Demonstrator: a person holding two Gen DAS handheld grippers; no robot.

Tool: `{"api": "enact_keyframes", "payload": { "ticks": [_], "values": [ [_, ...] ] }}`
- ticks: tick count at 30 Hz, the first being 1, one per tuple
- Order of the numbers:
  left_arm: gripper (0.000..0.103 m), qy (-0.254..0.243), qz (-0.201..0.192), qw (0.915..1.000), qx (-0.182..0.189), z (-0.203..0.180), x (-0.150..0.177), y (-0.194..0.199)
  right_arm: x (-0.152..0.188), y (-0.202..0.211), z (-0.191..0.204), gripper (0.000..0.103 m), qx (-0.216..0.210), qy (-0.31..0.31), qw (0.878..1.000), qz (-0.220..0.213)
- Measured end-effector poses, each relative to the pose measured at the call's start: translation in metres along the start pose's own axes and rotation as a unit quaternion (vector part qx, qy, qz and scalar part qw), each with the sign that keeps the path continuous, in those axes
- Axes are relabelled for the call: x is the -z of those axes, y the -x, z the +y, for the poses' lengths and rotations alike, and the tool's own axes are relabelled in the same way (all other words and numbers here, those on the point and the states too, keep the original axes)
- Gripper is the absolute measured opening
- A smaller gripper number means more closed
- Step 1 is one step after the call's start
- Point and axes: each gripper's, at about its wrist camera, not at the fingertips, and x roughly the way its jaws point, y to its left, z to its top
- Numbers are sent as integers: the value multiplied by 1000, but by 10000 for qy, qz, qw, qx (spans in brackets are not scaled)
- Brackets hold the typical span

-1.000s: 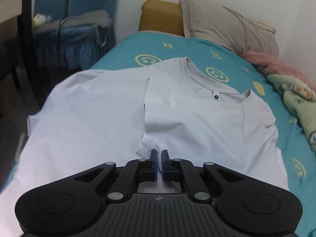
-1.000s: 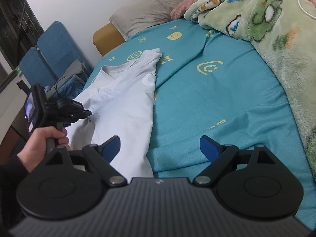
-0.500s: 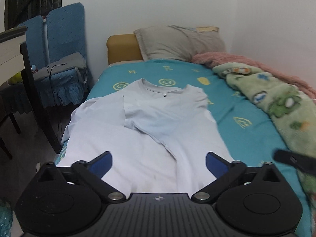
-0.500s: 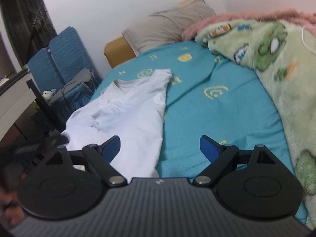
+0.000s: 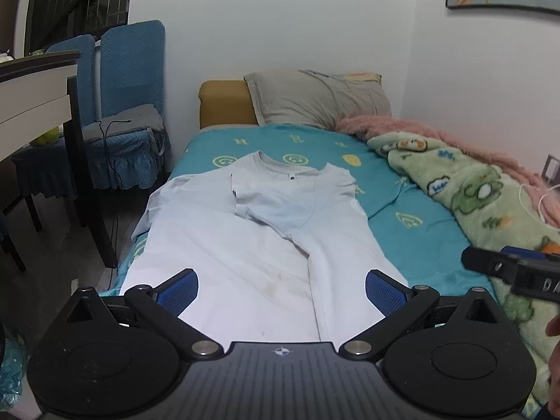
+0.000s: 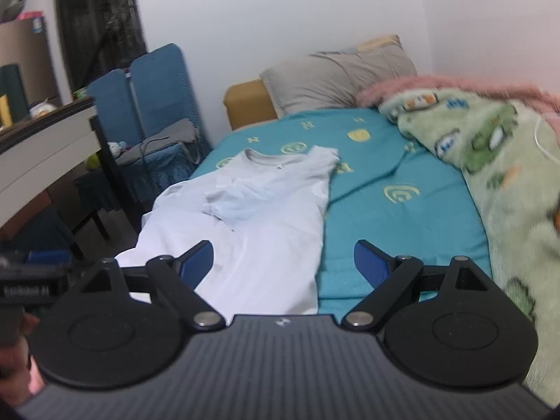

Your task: Fold clothes

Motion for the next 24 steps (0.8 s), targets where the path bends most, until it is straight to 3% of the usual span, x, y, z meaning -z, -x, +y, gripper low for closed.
{"api": "enact_keyframes", "payload": {
  "ticks": [3,8,14,17,24],
  "values": [
    [103,150,57,9999,58,11,0,4,-14,-15,17,89,-109,502,9987,60],
    [103,472,337,9982,-181,47,-1,-7,-38,-40,46,89,-291,1335,9905,159],
    [103,943,313,9943,-385,94,-6,-17,-79,-143,120,88,-721,2098,9716,820],
    [103,1318,504,9892,-400,116,5,-27,-84,-201,175,88,-992,2661,9527,1081],
    [103,1596,867,9822,-485,142,18,-58,-60,-321,296,87,-1391,3962,8979,1320]
  ]
}}
